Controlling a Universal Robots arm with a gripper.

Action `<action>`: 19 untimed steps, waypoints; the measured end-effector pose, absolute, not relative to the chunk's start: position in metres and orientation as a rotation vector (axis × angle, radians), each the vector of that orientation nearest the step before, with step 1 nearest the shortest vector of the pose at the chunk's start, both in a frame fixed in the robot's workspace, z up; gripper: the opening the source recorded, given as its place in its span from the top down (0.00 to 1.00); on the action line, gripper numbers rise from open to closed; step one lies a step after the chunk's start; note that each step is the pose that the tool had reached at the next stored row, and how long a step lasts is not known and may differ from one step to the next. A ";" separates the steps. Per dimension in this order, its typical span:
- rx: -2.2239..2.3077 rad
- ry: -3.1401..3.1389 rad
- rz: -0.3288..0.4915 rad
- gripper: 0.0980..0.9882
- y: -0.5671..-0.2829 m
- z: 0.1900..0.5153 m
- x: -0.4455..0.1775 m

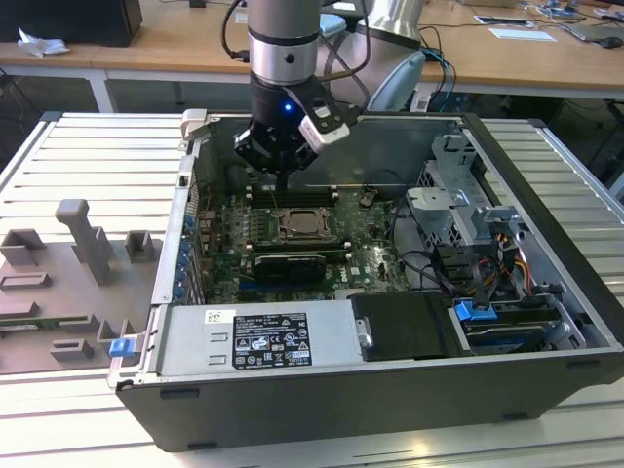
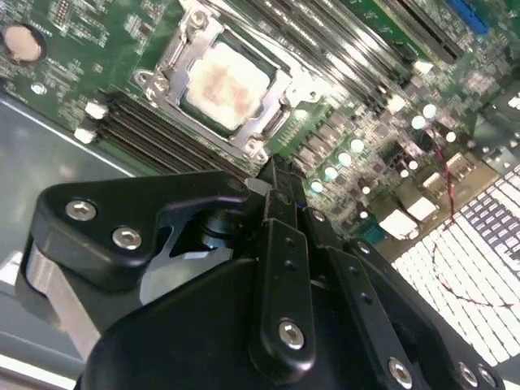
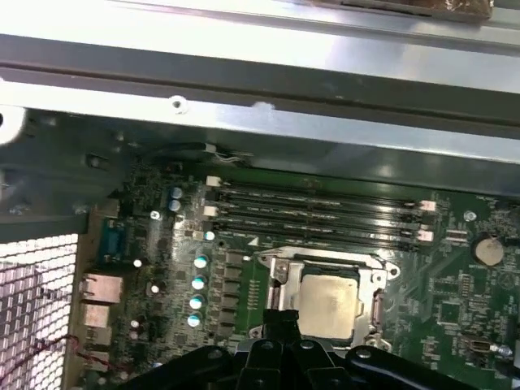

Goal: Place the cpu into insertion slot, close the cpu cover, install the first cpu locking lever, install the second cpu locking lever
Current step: 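Install the first cpu locking lever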

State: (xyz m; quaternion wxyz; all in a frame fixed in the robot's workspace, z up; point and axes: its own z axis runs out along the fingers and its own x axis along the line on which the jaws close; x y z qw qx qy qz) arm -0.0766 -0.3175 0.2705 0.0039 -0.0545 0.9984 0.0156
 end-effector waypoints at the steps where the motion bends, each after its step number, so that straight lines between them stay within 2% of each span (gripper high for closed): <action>1: -0.170 3.129 0.049 0.99 -0.317 0.270 -0.084; 5: -0.170 3.129 0.049 0.99 -0.315 0.267 -0.102; 12: -0.166 3.129 0.049 0.99 -0.296 0.262 -0.104; 19: -0.160 3.129 0.049 0.99 -0.291 0.261 -0.096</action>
